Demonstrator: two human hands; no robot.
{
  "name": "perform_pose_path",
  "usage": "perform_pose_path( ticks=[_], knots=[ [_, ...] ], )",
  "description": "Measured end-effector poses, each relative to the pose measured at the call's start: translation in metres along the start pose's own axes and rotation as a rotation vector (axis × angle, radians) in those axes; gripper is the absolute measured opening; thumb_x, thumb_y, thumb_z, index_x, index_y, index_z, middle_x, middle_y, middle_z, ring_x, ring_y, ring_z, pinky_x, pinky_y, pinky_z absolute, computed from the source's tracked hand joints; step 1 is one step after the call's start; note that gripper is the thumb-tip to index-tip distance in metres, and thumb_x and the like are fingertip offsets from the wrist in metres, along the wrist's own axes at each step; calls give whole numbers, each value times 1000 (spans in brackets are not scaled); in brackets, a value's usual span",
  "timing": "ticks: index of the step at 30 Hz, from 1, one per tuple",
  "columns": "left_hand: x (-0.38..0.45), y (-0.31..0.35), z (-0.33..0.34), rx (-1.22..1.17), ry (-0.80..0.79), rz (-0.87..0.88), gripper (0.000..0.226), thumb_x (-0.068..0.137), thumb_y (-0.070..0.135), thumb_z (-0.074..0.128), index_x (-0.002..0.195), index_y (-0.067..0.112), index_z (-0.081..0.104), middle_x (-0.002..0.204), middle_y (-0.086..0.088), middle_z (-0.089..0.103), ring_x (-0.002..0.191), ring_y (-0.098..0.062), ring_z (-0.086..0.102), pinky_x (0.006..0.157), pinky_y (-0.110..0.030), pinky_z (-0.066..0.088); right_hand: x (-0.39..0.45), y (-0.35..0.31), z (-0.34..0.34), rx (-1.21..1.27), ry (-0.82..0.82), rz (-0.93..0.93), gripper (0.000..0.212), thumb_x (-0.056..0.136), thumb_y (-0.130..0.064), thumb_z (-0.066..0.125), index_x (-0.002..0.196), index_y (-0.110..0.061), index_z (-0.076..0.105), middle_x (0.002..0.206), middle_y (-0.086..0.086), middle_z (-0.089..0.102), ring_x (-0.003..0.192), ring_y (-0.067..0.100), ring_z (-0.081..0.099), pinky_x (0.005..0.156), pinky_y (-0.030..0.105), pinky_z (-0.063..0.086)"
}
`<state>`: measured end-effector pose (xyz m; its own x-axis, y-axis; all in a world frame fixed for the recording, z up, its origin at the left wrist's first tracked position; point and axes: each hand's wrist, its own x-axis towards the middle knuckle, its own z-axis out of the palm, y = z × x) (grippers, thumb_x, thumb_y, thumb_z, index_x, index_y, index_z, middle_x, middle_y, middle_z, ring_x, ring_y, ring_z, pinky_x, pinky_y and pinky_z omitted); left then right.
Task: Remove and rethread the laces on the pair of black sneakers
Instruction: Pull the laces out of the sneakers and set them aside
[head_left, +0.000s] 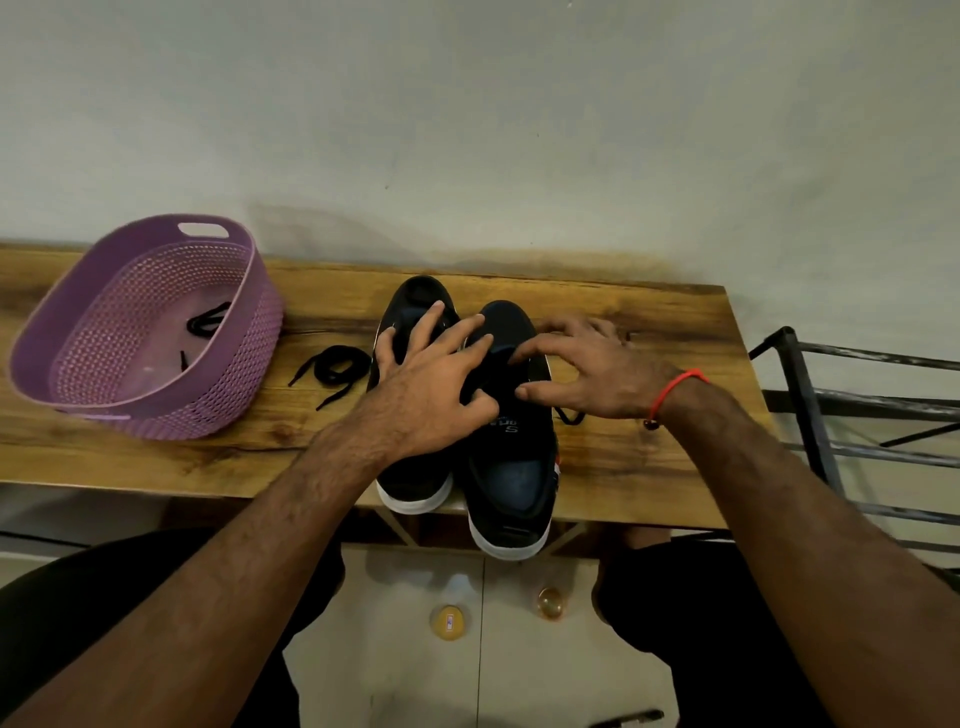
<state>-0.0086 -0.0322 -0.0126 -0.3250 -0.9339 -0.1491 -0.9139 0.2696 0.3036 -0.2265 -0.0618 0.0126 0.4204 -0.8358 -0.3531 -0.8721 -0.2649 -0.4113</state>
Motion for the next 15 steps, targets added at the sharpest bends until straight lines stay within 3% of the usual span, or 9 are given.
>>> perform_pose_path(
  ticks=[4, 8, 13, 15],
  knots=[
    [-1, 2, -1, 17, -40, 2, 68, 94, 35, 46, 158, 26, 26, 169, 13, 1, 153, -17, -19, 116, -69, -7, -1, 7, -6, 68, -35, 32, 34, 91, -53, 58, 124, -56, 51, 159, -9, 24, 148, 31, 7, 115, 65, 13],
    [0, -1, -4, 19, -63, -13, 71, 93, 28, 50, 159, 26, 24, 169, 13, -3, 152, -19, -23, 116, -69, -7, -2, 14, -7, 100, -69, 77, 28, 90, -46, 61, 117, -50, 55, 155, -5, 31, 145, 33, 13, 116, 61, 16],
    [0, 0, -1, -9, -45, -17, 72, 91, 38, 42, 160, 28, 23, 169, 12, 2, 153, -18, -20, 117, -66, -9, -4, 7, -6, 93, 9, 25, 16, 84, -45, 64, 96, -43, 54, 121, -11, 45, 128, 22, 32, 109, 62, 29],
    [-1, 1, 0, -20, -17, -22, 74, 89, 46, 39, 159, 30, 24, 169, 11, 6, 154, -17, -16, 118, -65, -8, -3, 0, -3, 10, 53, 18, 15, 87, -49, 61, 93, -37, 56, 118, -8, 48, 125, 22, 34, 106, 56, 29]
  ],
)
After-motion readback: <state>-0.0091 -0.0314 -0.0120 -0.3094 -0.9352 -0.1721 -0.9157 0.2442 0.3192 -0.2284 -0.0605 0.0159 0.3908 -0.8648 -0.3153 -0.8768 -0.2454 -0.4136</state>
